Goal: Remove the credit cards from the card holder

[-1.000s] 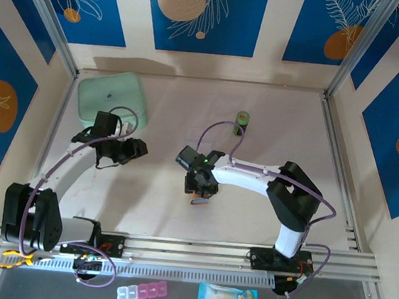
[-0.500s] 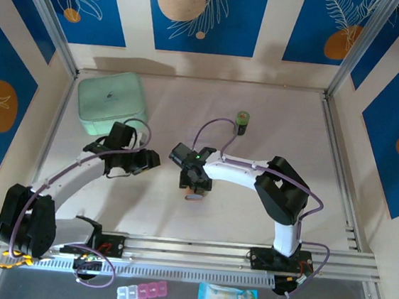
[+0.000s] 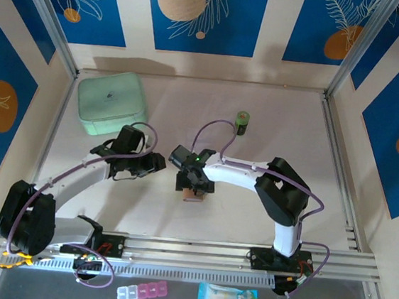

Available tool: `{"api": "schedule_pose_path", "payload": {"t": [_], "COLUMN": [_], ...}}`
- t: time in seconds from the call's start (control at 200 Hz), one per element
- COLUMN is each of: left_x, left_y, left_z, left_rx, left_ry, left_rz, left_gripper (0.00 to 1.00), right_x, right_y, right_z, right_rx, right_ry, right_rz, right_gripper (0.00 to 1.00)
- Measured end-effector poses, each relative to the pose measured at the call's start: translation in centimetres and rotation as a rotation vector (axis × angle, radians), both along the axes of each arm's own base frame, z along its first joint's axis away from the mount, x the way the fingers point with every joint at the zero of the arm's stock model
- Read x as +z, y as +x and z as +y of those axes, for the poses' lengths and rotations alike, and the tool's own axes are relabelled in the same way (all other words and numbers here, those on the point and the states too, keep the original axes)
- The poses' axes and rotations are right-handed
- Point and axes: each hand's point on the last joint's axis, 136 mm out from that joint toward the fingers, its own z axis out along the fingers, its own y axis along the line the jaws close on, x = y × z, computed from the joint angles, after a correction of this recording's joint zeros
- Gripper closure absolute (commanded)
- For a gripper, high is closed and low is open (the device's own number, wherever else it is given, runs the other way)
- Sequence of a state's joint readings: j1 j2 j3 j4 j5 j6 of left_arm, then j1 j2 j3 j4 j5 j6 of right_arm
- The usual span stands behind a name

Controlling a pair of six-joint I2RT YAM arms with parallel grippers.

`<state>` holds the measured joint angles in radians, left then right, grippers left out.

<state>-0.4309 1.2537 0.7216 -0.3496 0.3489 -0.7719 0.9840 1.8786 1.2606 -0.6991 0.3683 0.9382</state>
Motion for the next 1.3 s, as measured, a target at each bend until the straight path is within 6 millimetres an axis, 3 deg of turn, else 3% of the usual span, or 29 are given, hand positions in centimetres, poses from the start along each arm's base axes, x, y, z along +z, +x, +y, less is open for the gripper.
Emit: {"api": "schedule_pose_path", "payload": {"t": [0.16, 0.305, 0.415, 0.57, 0.76, 1.015, 1.296], "left_x": [-0.5, -0.3, -0.1, -0.9, -2.5, -4.1, -6.1], "left_y": [-0.4, -0.5, -0.3, -0.4, -0.7, -1.4, -2.1], "left_z": [-0.6, -1.7, -2.6, -3.9, -5.6, -7.5, -7.7], "left_rx": [0.011, 0.003, 0.001, -0.001, -0.014, -0.034, -0.021], "left_ry": [-0.013, -0.038, -0.065, -0.094, -0.119, -0.150, -0.169], "left_rz": [0.009, -0.001, -0.015, -0.007, 0.023, 0.057, 0.102], "left_gripper": [0.71, 0.87, 0.96, 1.00, 1.00, 1.00, 1.00], "right_x": [2.5, 5.2, 6.0, 5.7, 3.9, 2.2, 1.5], "right_y": [-0.1, 0.2, 0.6, 0.7, 0.0, 0.0, 0.0], "right_z": [-0.4, -1.2, -1.9, -2.6, -2.6, -1.2, 0.0], "right_rx": [0.011, 0.014, 0.004, 0.001, 0.006, 0.022, 0.042], "right_ry": [0.053, 0.123, 0.149, 0.149, 0.115, 0.077, 0.055], "right_rz": [-0.030, -0.055, -0.051, -0.015, 0.048, 0.089, 0.106], "right_gripper": [0.18, 0.26, 0.34, 0.48, 0.57, 0.61, 0.62]}}
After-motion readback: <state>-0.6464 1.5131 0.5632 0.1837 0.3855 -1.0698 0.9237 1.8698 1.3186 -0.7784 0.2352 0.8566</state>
